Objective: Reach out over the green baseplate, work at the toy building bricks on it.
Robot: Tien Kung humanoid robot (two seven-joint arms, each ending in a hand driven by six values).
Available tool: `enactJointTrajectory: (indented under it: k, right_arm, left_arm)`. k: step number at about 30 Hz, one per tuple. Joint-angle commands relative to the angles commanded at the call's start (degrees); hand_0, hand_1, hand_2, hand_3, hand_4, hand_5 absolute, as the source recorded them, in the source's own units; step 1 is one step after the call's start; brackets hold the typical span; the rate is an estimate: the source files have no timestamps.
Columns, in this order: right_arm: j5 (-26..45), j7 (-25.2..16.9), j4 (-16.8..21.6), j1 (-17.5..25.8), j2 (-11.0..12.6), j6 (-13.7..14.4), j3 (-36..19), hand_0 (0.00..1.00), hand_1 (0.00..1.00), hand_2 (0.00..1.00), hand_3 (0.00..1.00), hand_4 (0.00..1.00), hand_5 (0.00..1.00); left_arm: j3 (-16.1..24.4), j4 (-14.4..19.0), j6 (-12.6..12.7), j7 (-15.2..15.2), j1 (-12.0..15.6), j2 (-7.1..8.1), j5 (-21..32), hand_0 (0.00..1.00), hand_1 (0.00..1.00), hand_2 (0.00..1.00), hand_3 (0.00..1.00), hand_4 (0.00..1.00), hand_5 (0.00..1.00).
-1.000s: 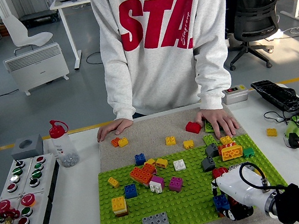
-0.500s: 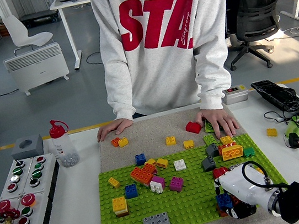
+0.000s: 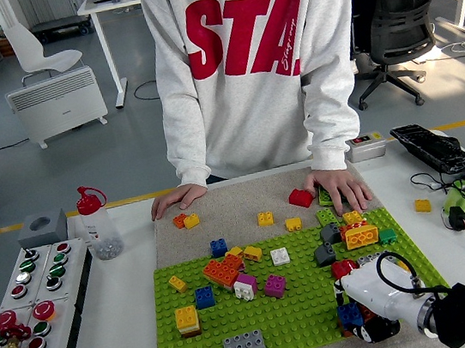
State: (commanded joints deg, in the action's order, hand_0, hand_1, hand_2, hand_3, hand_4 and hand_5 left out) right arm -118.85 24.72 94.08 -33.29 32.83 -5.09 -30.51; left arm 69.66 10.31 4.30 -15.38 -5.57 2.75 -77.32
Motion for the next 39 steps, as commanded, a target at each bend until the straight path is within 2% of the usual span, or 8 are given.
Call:
enactJointTrajectory:
  k: [19, 27, 39]
  right_arm:
    - [-0.9, 1.0, -0.1, 0.0, 0.0, -1.9, 0.2, 0.057, 0.248, 0.53, 0.525, 0.641, 0.194]
    - [-1.4, 1.3, 0.3, 0.1, 0.1, -3.2, 0.0, 0.072, 0.264, 0.559, 0.553, 0.689, 0.208]
    - [-2.2, 1.4, 0.5, 0.3, 0.1, -3.0, -0.1, 0.087, 0.273, 0.588, 0.583, 0.72, 0.222]
  left_arm:
    - [0.0, 0.0, 0.0, 0.0, 0.0, -0.02, 0.0, 0.689, 0.699, 0.685, 0.624, 0.358, 0.998]
    - [0.0, 0.0, 0.0, 0.0, 0.0, -0.03, 0.0, 0.689, 0.699, 0.685, 0.623, 0.358, 0.998]
    - [0.1, 0.0, 0.0, -0.1, 0.2, -0.07, -0.2, 0.689, 0.699, 0.686, 0.624, 0.359, 0.998]
